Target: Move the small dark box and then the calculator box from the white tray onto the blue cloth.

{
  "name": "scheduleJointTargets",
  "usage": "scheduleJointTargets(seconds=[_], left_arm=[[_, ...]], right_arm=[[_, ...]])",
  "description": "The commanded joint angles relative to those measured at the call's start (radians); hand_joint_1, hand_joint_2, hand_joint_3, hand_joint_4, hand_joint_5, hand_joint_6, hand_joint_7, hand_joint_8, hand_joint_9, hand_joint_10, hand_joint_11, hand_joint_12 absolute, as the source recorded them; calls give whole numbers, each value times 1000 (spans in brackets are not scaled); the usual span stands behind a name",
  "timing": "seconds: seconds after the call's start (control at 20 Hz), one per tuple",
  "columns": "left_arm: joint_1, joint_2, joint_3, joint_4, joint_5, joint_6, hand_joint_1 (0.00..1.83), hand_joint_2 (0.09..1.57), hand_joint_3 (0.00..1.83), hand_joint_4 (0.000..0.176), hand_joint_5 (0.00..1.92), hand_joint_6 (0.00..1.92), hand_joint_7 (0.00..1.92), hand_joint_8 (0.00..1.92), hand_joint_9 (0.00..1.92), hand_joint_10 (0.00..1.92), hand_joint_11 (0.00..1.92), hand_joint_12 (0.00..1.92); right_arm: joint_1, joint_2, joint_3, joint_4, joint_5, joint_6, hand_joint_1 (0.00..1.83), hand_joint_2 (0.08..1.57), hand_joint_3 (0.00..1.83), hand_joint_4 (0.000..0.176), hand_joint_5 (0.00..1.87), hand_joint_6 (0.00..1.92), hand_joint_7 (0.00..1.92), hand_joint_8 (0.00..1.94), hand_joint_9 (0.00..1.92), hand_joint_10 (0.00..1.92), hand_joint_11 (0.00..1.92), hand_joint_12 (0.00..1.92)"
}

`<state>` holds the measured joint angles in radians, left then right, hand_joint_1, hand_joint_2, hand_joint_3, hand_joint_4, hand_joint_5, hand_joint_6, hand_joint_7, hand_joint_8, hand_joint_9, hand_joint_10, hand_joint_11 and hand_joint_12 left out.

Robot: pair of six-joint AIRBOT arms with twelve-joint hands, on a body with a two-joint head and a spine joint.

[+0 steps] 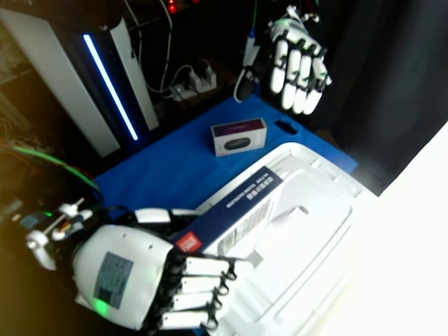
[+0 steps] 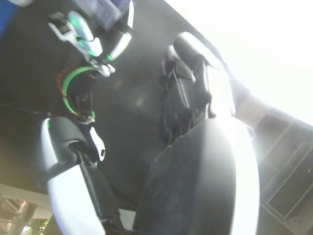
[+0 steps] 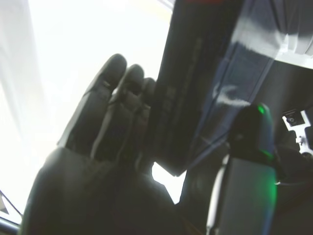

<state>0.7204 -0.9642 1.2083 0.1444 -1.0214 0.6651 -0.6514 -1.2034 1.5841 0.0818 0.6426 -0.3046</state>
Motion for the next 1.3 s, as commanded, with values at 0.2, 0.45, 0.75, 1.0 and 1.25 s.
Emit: scheduleJointTargets(seconds=[0.2, 0.45, 0.75, 1.0, 1.25], left_arm=[[8, -9, 6, -39, -121, -1, 980, 861, 0, 26, 181, 0, 411, 5, 435, 6, 53, 842], [17, -10, 9, -56, -115, -1, 994, 861, 0, 20, 174, 0, 425, 7, 441, 6, 54, 846], [51, -10, 18, -109, -102, 8, 1041, 855, 0, 21, 172, 0, 430, 4, 427, 0, 56, 842], [128, 8, 12, -187, -131, 14, 1036, 839, 1, 20, 147, 0, 386, 2, 408, 3, 78, 755], [192, 17, 7, -257, -159, 20, 1004, 852, 0, 15, 148, 0, 444, 0, 426, 2, 124, 639]], right_arm=[[14, 1, 3, 16, 116, 11, 1278, 1013, 0, 0, 1144, 642, 1345, 427, 1483, 6, 1117, 999], [24, 1, -4, -52, 193, 114, 1276, 1033, 0, 0, 1091, 697, 1268, 610, 1458, 3, 1141, 924], [89, 42, -94, -161, 273, 114, 1291, 1004, 1, 0, 1252, 347, 1311, 575, 1521, 23, 1156, 1040], [89, 72, -156, -212, 305, 114, 1282, 1009, 2, 0, 1229, 437, 1273, 619, 1511, 12, 1195, 993], [84, 95, -213, -231, 323, 113, 1303, 1013, 0, 0, 1207, 364, 1305, 636, 1622, 56, 1231, 1158]])
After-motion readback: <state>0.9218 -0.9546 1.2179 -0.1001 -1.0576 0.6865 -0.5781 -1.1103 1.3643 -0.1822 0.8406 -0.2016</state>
